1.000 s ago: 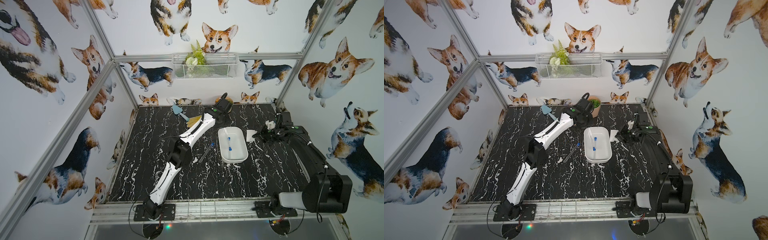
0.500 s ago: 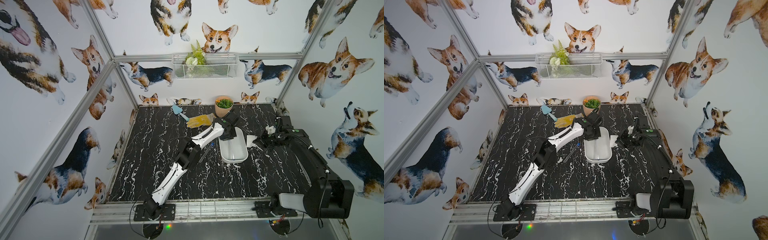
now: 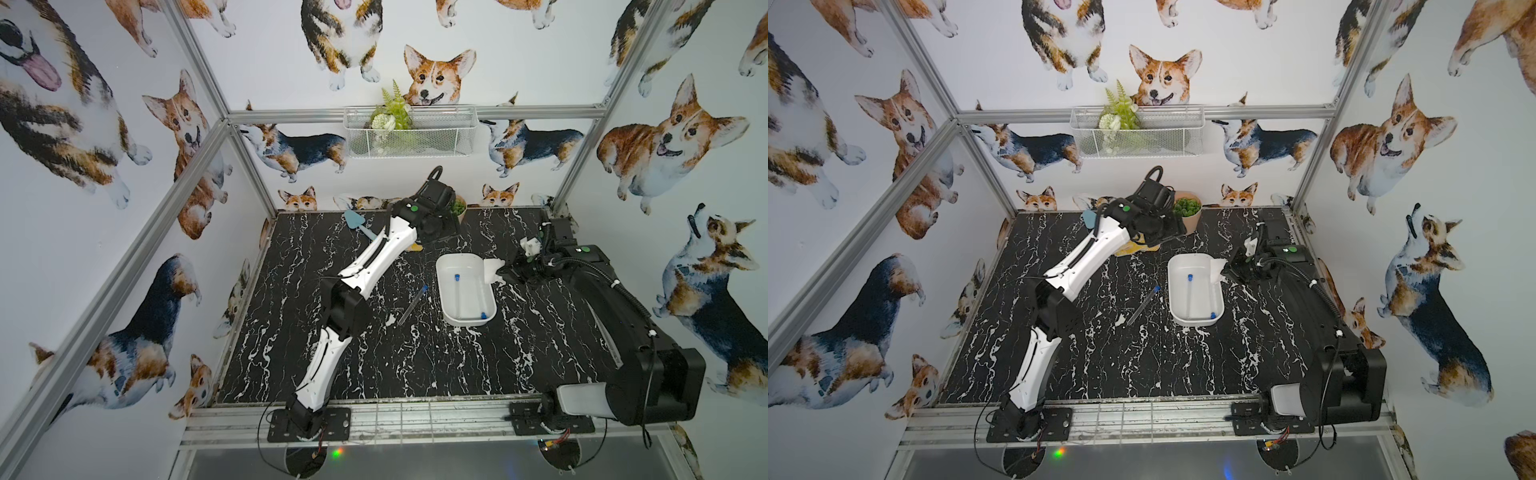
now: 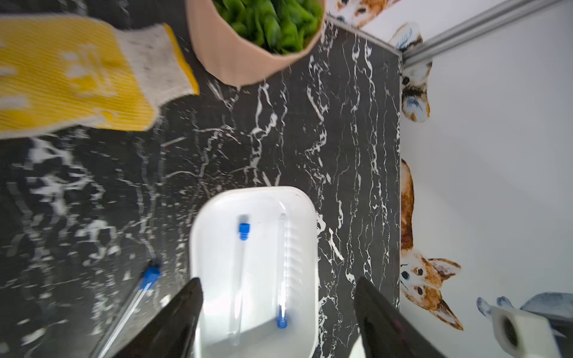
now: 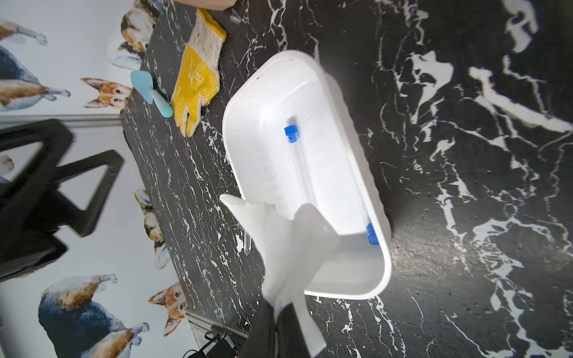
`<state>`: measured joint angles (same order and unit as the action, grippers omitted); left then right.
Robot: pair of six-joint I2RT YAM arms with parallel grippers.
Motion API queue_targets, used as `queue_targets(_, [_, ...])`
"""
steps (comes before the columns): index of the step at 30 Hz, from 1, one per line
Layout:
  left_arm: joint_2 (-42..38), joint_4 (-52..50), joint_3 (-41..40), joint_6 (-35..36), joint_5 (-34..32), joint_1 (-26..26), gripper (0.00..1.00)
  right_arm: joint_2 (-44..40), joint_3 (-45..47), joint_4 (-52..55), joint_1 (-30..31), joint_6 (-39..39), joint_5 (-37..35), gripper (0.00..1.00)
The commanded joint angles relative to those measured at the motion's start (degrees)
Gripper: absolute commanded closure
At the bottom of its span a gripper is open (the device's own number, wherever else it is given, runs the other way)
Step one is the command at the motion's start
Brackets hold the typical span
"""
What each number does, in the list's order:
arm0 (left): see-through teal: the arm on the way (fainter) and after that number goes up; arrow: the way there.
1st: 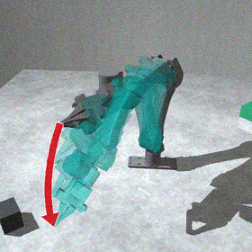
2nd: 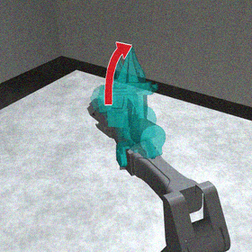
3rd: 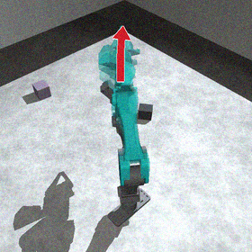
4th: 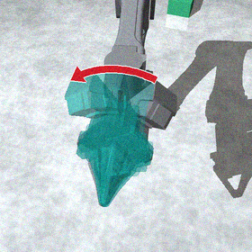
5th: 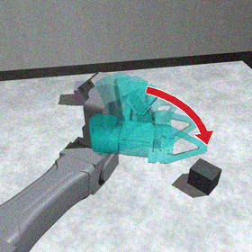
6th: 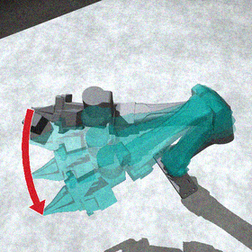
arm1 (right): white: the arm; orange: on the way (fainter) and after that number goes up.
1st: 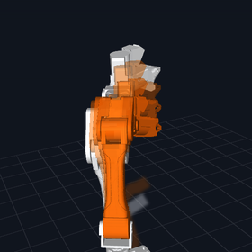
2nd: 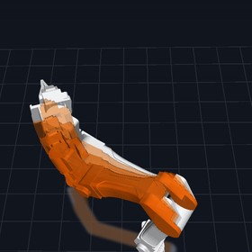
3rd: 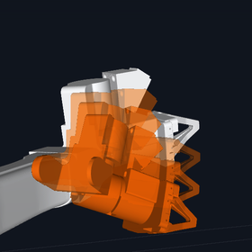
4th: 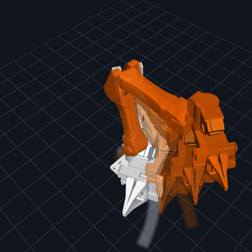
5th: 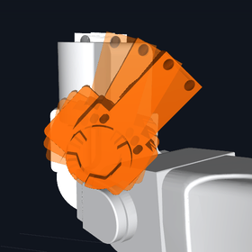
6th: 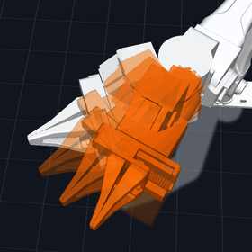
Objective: Wipe the exteriors of test tubes
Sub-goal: Place the test tube in the storage box, then pick up the test tube at the center of the board.
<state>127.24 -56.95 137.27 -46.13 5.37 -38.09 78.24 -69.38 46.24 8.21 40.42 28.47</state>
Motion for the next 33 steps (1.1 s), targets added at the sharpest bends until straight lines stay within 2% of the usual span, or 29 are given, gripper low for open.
queue_targets(1, [-6.5, -6.4, -8.6, 5.3, -2.8, 3.4, 0.25, 1.2, -0.7, -2.1, 2.4, 1.7, -1.5, 1.00])
queue_targets(7, [-17.3, -3.7, -29.2, 13.5, -4.6, 6.8, 0.29, 2.4, 0.1, -6.7, 4.7, 4.9, -1.7, 1.00])
queue_targets(13, [-20.8, 3.4, -43.9, 17.6, -4.2, 4.5, 0.29, 2.5, 0.1, -5.8, 5.7, 4.6, -2.0, 1.00])
queue_targets(22, [-16.4, 14.2, -51.9, 22.4, -6.6, -4.0, 0.31, 1.9, 0.6, -2.8, 8.4, 3.8, -2.3, 1.00])
queue_targets(30, [-10.3, 20.0, -53.2, 22.0, -8.1, -5.3, 0.39, 1.0, 0.3, -0.6, 9.2, 3.3, -2.5, 1.00])
queue_targets(33, [-9.0, 20.7, -53.8, 22.0, -8.5, -5.4, 0.49, 0.5, 0.4, 0.0, 9.3, 3.3, -2.7, 1.00])
